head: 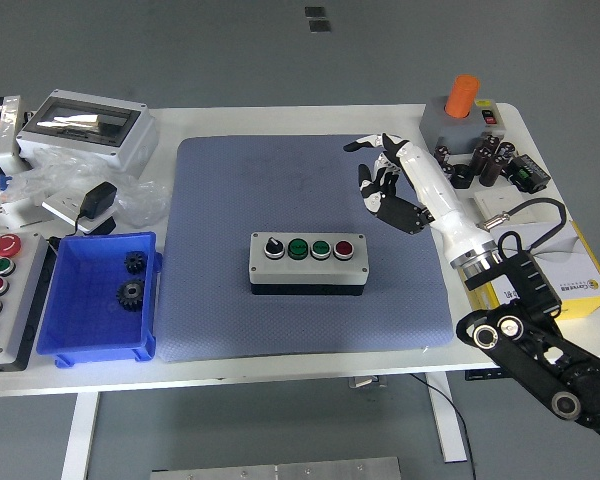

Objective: Pick up the button,place it on the desk,press the button,press the button

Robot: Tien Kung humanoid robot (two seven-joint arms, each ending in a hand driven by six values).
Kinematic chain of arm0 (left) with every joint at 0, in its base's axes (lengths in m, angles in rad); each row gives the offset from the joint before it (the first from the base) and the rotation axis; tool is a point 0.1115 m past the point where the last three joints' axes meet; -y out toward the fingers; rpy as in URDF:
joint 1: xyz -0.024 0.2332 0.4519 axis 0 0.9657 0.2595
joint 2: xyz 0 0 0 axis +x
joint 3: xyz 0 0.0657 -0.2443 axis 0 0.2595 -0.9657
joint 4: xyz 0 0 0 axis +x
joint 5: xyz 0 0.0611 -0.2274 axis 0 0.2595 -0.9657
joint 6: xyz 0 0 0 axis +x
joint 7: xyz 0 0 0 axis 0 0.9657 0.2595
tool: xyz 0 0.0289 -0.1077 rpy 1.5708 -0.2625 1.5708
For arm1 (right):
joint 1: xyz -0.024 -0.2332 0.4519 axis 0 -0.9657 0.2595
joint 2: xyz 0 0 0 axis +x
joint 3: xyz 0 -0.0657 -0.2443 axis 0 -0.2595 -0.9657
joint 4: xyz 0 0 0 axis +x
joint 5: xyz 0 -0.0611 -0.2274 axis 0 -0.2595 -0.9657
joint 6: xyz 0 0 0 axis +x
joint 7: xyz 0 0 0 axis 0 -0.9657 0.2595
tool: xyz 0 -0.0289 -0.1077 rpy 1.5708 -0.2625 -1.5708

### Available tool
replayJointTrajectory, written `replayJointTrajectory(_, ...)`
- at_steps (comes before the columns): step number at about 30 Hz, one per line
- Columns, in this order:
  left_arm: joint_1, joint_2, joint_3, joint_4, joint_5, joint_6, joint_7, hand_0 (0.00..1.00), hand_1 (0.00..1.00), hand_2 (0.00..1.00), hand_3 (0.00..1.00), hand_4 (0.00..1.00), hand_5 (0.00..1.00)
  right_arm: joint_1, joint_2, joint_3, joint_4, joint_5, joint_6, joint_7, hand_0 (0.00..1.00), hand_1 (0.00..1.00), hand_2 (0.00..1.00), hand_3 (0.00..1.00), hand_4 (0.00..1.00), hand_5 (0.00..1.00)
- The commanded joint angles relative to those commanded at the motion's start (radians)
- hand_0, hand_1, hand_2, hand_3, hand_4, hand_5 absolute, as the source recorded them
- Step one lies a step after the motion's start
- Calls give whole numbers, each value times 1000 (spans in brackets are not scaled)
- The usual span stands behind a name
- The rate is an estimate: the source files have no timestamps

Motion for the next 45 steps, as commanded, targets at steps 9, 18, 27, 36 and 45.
replayJointTrajectory(9,5,3,2,0,-3,3,3,679,683,601,678,751,347,-108,20,91,-68,286,88,147,772,801,856,916,837,526)
replayJointTrajectory(18,3,12,-8,0,17,4,12,679,683,601,677,752,346,-124,42,98,-113,483,123,176,772,787,819,876,843,587)
replayJointTrajectory(27,8,23,-22,0,41,2,21,679,683,600,674,751,352,-123,53,79,-121,521,130,184,773,781,800,841,851,630)
replayJointTrajectory(36,7,27,-23,0,52,0,20,679,683,599,673,751,353,-119,43,65,-115,526,132,189,774,779,798,837,859,644)
replayJointTrajectory(45,8,25,-23,0,51,0,22,679,683,598,670,750,349,-126,38,96,-111,525,133,191,779,778,794,829,864,682)
